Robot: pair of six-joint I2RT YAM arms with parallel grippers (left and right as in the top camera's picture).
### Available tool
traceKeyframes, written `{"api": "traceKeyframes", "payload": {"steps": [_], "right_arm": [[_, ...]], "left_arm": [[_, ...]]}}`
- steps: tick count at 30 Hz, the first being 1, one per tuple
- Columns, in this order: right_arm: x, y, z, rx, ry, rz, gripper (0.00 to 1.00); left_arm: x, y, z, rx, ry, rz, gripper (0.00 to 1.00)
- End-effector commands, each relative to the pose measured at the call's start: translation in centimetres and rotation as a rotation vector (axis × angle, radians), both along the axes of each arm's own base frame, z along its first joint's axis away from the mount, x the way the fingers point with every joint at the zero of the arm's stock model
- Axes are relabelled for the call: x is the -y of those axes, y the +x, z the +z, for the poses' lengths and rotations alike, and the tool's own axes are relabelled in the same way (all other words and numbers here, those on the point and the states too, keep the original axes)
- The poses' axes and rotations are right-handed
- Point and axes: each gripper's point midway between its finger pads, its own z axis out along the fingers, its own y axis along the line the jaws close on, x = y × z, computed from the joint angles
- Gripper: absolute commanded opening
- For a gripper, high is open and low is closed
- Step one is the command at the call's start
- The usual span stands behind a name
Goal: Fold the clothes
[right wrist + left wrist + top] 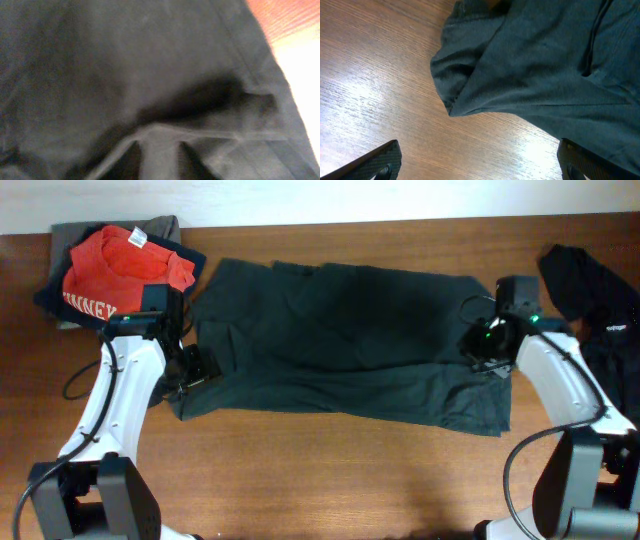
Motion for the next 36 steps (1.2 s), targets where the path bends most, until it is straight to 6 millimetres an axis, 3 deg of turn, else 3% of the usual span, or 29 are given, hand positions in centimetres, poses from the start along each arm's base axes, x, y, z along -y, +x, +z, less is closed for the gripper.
{"api": "traceKeyframes", "payload": {"steps": [1,5,12,20,28,36], "right_arm": [[0.1,-1.3,1.3,-0.040,-0.017,0.066,0.14],[0.3,-4.0,-1.1,-0.165,-0.035,0.095,0.04],[0.2,-4.5,-5.6,-0.210,-0.033,0.127,0.04],[0.4,-5.8,-9.0,-0.325,-0.031,0.126,0.04],[4.2,-8.7,-8.9,-0.455,-0.171,0.047,0.05],[6.8,-10.3,-8.7,-0.490,-0.129,-0.050,0.04]], "left_arm": [[-0.2,-0.2,0.0,-0.001,-0.001,0.011,0.99],[-0.2,-0.2,0.0,-0.002,-0.001,0.011,0.99],[-0.2,-0.3,0.0,-0.003,-0.001,0.011,0.99],[-0.2,-0.3,0.0,-0.004,-0.001,0.011,0.99],[-0.2,-0.2,0.0,0.000,0.000,0.011,0.99],[-0.1,0.5,0.1,0.027,-0.002,-0.017,0.99]]}}
